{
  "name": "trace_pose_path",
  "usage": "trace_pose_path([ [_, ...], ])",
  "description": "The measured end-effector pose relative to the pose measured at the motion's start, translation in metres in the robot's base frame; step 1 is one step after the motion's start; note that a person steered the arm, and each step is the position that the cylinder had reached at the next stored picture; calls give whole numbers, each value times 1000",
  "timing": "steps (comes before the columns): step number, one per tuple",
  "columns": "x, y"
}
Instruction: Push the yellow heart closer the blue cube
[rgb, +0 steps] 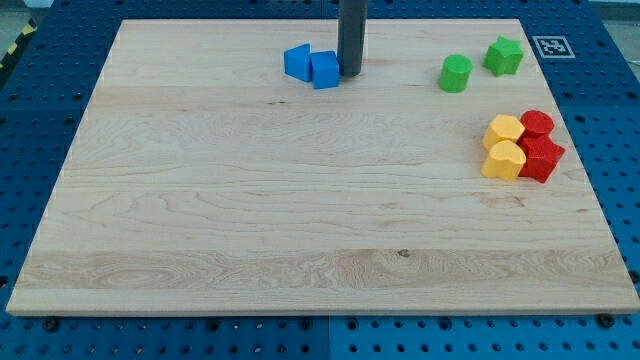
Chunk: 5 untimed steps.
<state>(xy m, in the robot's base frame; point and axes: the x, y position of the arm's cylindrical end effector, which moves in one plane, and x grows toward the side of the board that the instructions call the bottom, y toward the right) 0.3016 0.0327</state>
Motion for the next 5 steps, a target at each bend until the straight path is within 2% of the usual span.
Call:
trace_pose_path([
  [1, 4, 14],
  [2, 63, 40],
  [3, 143, 45],
  [4, 197, 93],
  [5, 209, 166],
])
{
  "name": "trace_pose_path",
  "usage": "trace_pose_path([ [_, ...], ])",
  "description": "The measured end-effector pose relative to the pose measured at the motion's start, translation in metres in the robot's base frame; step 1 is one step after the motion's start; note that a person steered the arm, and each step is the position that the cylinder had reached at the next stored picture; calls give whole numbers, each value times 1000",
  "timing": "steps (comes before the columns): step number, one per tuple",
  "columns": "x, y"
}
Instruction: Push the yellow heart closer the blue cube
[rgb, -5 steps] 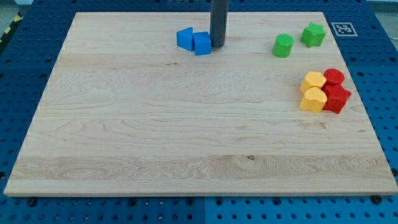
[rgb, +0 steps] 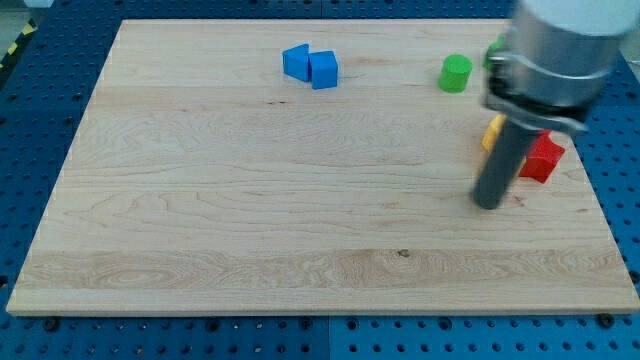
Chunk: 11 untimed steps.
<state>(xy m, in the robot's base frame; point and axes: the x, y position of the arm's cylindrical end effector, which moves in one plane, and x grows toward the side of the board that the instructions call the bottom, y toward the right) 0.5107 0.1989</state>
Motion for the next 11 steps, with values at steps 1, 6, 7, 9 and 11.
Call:
trace_pose_path([
  [1, -12, 58],
  [6, -47, 31],
  [7, -37, -19],
  [9, -50, -106],
  [11, -95, -177],
])
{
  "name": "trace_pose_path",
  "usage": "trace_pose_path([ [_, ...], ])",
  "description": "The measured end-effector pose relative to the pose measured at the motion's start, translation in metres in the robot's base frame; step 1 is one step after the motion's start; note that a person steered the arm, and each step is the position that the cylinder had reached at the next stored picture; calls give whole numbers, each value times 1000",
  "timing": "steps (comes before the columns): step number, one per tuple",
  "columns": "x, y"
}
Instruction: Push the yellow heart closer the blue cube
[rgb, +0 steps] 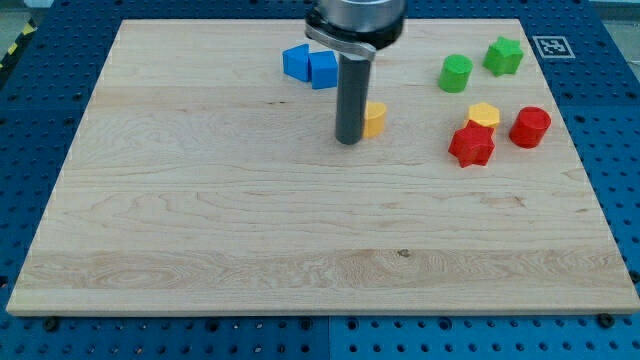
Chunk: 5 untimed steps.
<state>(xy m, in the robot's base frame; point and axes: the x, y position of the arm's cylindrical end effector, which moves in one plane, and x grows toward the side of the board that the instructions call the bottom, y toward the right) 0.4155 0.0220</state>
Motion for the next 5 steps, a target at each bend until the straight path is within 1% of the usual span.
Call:
trace_pose_path([
  [1, 12, 20],
  [2, 28, 76],
  [3, 26, 106],
  [4, 16, 83],
  [5, -4, 43],
])
